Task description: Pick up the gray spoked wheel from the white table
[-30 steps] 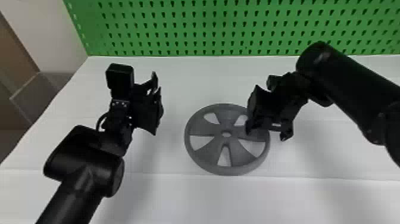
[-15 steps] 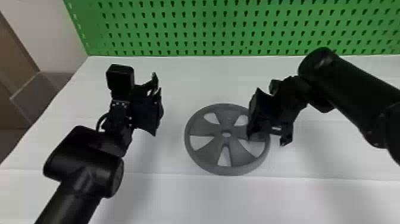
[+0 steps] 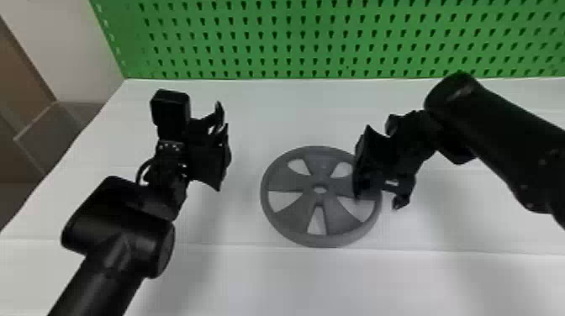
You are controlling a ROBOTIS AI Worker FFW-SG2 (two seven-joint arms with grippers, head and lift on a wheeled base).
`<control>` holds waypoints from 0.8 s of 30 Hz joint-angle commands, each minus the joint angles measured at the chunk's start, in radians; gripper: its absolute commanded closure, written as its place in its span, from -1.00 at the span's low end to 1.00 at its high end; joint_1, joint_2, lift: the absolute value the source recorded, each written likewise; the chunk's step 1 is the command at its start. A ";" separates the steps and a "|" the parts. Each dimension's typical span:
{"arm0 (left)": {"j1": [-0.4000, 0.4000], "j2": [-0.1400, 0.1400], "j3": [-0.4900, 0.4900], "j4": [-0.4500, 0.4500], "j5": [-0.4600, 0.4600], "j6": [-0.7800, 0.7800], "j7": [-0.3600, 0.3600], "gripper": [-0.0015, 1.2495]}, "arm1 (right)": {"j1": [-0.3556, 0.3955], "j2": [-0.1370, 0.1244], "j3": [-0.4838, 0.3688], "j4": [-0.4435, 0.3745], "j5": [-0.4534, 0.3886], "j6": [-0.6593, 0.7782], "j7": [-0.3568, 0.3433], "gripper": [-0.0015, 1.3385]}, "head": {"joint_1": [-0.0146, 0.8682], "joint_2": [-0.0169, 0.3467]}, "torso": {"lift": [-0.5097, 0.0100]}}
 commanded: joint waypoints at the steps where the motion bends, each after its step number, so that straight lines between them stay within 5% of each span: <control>1: 0.003 0.001 0.000 -0.001 0.002 0.000 0.000 -0.32 | 0.002 0.000 -0.033 0.008 0.031 -0.012 -0.003 -0.28 | 0.80 -0.35 | 0.62; 24: 0.000 0.004 -0.006 -0.003 0.000 0.002 0.003 -0.32 | -0.007 0.000 -0.056 0.010 0.063 -0.021 -0.029 0.06 | 0.80 -0.35 | 0.62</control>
